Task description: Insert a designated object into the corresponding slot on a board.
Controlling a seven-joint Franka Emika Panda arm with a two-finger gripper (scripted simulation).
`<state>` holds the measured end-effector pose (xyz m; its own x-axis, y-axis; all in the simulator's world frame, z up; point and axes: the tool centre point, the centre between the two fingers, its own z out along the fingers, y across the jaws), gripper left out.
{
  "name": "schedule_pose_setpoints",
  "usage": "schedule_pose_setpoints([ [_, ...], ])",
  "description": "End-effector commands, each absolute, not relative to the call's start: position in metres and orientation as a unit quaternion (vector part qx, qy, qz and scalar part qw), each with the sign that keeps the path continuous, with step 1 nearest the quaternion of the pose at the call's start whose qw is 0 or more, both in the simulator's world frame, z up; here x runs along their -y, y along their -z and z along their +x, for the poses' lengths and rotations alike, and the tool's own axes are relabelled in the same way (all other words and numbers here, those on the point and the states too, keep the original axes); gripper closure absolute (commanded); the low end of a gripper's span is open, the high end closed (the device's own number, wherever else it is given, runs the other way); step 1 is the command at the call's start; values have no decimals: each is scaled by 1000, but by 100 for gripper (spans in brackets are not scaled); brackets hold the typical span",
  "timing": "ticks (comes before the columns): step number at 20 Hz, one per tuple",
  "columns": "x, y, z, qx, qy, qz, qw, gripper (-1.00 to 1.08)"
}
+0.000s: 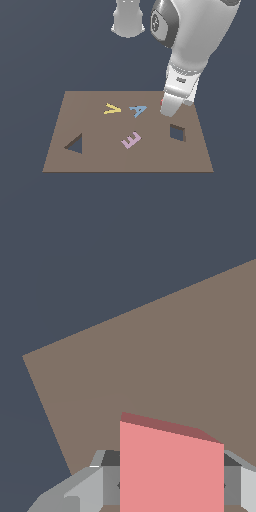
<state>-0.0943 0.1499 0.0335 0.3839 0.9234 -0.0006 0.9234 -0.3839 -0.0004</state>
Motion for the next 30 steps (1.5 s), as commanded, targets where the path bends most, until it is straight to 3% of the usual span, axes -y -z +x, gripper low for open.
schedule_pose_setpoints([
  [1,-147,-34,-92,572,0,-820,0,108],
  [30,-124,-38,-23,886,0,-464,-1,108],
])
